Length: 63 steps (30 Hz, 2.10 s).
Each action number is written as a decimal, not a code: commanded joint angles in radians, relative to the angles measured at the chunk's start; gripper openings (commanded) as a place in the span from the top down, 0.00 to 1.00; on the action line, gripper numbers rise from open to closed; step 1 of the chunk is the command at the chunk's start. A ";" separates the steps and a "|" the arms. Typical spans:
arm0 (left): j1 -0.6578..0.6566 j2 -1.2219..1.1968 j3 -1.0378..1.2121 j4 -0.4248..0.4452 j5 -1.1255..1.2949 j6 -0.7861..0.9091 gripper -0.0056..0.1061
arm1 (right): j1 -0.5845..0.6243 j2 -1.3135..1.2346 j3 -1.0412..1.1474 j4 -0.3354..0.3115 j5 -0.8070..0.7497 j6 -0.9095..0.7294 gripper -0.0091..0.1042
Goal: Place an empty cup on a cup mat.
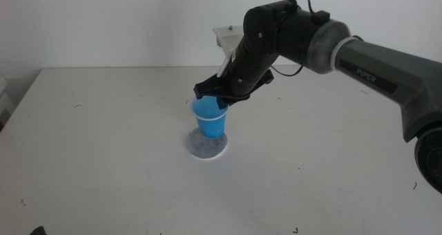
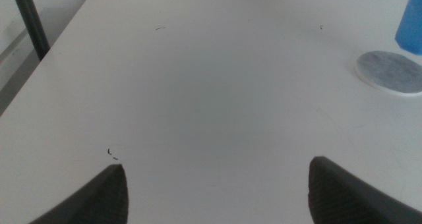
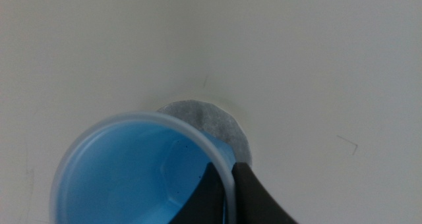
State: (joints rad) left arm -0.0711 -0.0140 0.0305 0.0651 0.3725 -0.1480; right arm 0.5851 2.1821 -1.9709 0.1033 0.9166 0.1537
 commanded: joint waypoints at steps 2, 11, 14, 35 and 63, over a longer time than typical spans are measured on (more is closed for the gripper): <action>0.001 -0.003 -0.006 0.000 -0.067 -0.011 0.01 | 0.020 -0.041 -0.022 0.000 -0.050 -0.009 0.93; 0.001 -0.003 -0.006 0.000 -0.067 -0.011 0.01 | 0.030 0.000 -0.020 -0.006 -0.050 -0.011 0.93; 0.001 -0.003 -0.006 0.000 -0.067 -0.011 0.01 | 0.030 0.008 -0.020 -0.012 -0.049 -0.011 0.93; 0.001 -0.003 -0.006 0.000 -0.067 -0.011 0.01 | 0.023 -0.078 -0.024 -0.027 -0.038 -0.012 0.40; 0.001 -0.003 -0.006 0.000 -0.067 -0.011 0.01 | -0.282 -0.932 0.413 -0.229 -0.054 0.017 0.22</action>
State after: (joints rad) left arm -0.0711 -0.0140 0.0305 0.0651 0.3725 -0.1480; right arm 0.3304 1.3399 -1.5994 -0.1038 0.9744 0.1702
